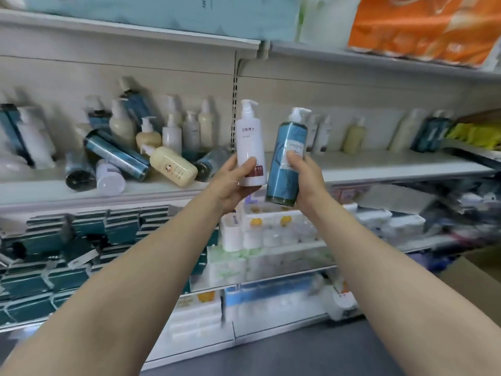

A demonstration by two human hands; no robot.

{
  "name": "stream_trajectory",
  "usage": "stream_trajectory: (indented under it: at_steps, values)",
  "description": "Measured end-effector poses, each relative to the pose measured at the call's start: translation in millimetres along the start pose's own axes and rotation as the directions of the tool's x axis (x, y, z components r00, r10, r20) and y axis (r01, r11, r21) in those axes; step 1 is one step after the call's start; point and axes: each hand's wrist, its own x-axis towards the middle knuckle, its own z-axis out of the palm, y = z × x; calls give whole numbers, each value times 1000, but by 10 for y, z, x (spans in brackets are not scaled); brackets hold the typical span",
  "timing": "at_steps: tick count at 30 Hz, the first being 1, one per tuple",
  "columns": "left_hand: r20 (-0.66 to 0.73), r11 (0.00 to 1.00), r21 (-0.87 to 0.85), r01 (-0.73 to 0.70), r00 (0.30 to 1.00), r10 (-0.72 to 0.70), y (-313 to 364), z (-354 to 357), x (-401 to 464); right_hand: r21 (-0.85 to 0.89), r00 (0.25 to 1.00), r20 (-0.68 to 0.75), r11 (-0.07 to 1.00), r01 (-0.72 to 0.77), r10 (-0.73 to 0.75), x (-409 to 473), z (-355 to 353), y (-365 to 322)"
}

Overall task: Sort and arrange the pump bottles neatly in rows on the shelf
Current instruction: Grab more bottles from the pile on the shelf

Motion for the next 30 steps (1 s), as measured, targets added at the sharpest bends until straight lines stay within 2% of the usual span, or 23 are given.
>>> stream_trajectory:
  at_steps: [8, 14, 22, 30]
  values:
    - [15, 999, 18, 46, 999, -46, -268, 419, 515, -24, 988, -142, 998, 60, -63, 315, -627, 54]
    - [63, 996, 4, 92, 994, -93, -482, 692, 1241, -33, 983, -168, 997, 68, -72, 884, -1015, 47]
    - [29, 989, -2, 151, 988, -151, -672, 1053, 2135, -16, 970, -230, 997, 80, -82, 1678, -1392, -60]
    - [26, 990, 13, 138, 990, -138, -966, 1424, 2717, -27, 968, -226, 994, 102, -106, 2194, -1883, -94]
